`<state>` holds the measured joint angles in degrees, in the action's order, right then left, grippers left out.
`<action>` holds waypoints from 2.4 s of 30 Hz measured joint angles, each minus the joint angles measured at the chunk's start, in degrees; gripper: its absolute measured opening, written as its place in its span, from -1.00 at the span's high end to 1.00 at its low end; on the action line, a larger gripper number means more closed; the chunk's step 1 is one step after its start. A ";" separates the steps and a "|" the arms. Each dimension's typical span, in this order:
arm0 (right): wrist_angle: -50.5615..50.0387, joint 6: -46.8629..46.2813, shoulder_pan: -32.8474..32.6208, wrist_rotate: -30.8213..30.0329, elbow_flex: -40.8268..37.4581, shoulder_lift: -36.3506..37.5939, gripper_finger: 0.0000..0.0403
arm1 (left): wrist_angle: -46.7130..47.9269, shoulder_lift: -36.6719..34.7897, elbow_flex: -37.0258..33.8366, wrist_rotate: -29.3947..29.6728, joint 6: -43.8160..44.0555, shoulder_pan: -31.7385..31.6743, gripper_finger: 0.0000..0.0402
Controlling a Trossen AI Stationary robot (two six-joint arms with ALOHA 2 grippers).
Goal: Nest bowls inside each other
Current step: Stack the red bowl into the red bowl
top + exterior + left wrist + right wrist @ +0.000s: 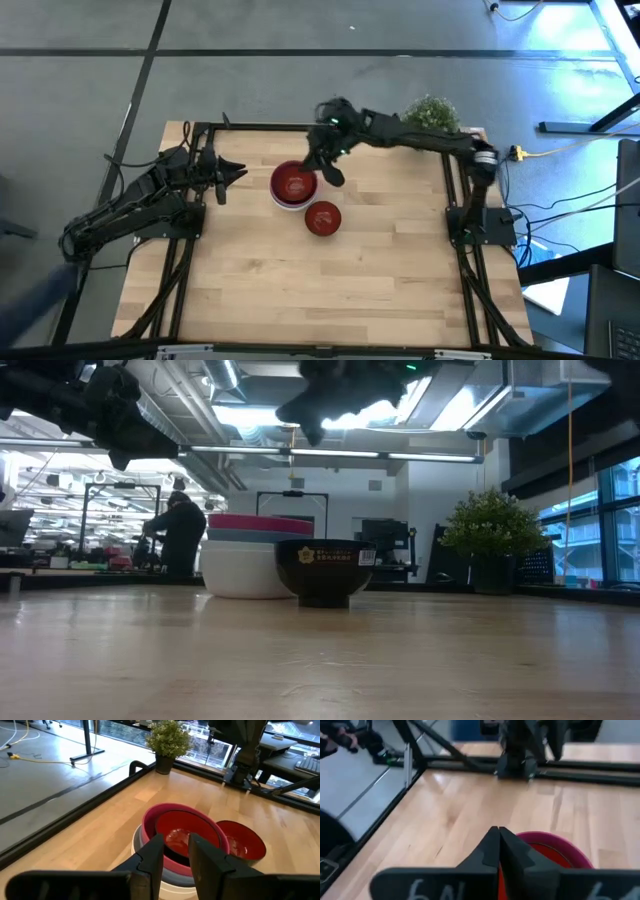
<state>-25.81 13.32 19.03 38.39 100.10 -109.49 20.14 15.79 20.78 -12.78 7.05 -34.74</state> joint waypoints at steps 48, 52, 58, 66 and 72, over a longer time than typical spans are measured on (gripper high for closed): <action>43.69 -24.68 -3.40 -14.85 -64.42 38.15 0.91 | -0.46 -0.01 0.00 0.24 -0.01 0.02 0.58; 48.04 -21.43 -4.77 -15.01 -64.42 35.63 0.91 | -0.42 -0.01 0.00 0.24 0.08 0.01 0.58; 48.40 -21.49 -4.92 -15.36 -64.42 35.27 0.91 | -0.20 1.44 0.00 -3.30 3.71 0.62 0.58; 47.72 -20.52 -4.92 -15.45 -64.42 35.27 0.91 | -10.45 10.97 0.00 -6.39 6.10 7.84 0.58; 45.35 -20.52 -4.92 -15.48 -64.42 35.27 0.91 | -13.60 17.38 5.99 -4.51 5.93 16.61 0.58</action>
<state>19.54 -7.20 14.11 22.91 35.68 -74.22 6.55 33.17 26.76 -17.29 12.97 -18.13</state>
